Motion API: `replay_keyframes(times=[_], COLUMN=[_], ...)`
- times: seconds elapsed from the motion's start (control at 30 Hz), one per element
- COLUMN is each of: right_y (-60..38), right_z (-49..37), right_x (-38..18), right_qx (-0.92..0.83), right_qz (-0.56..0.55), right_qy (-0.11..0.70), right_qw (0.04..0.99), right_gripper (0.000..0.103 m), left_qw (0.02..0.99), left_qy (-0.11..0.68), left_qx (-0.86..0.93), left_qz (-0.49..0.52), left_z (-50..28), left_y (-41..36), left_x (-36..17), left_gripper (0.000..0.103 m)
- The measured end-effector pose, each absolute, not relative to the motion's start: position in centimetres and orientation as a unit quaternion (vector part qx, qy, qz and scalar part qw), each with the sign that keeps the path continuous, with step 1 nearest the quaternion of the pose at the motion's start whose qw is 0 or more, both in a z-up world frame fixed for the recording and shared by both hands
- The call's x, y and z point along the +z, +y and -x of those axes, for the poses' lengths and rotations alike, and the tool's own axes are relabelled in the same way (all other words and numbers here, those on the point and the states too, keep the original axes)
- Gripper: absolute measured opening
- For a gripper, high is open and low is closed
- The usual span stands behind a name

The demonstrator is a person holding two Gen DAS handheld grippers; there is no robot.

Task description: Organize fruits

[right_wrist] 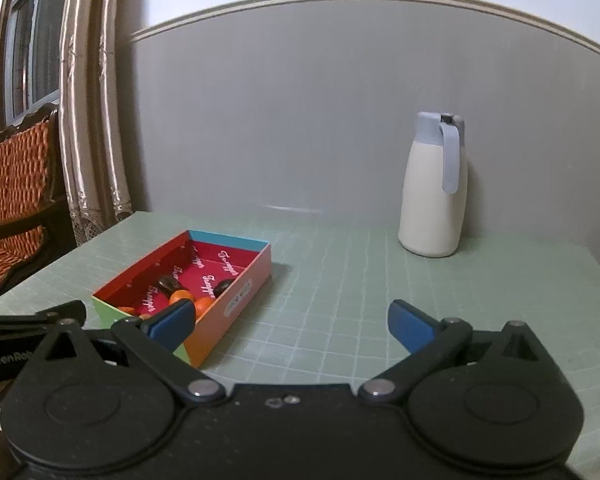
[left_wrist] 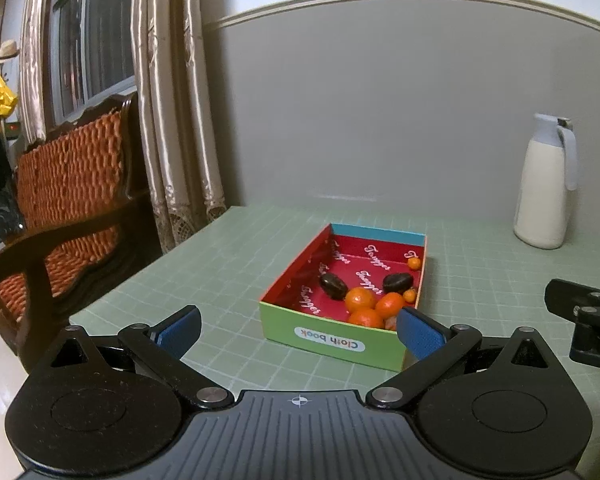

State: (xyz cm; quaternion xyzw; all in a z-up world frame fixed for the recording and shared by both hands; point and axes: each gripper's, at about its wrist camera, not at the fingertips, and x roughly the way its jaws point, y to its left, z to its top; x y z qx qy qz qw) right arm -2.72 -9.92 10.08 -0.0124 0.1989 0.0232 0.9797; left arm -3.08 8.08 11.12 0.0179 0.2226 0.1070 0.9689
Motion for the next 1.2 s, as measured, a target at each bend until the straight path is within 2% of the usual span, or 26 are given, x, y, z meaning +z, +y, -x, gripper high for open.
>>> replay_keyframes(times=[1.2], right_y=[-9.0], right_z=[2.7], right_x=[10.2], right_qx=[0.034], right_qz=[0.009], right_qy=[0.195], right_qw=[0.980], right_gripper=[0.103], left_qw=[0.966], left_qy=[0.244], left_qx=[0.075], left_qz=[-0.041], left_z=[1.9], left_y=[7.5], left_x=[10.8], left_gripper=[0.103])
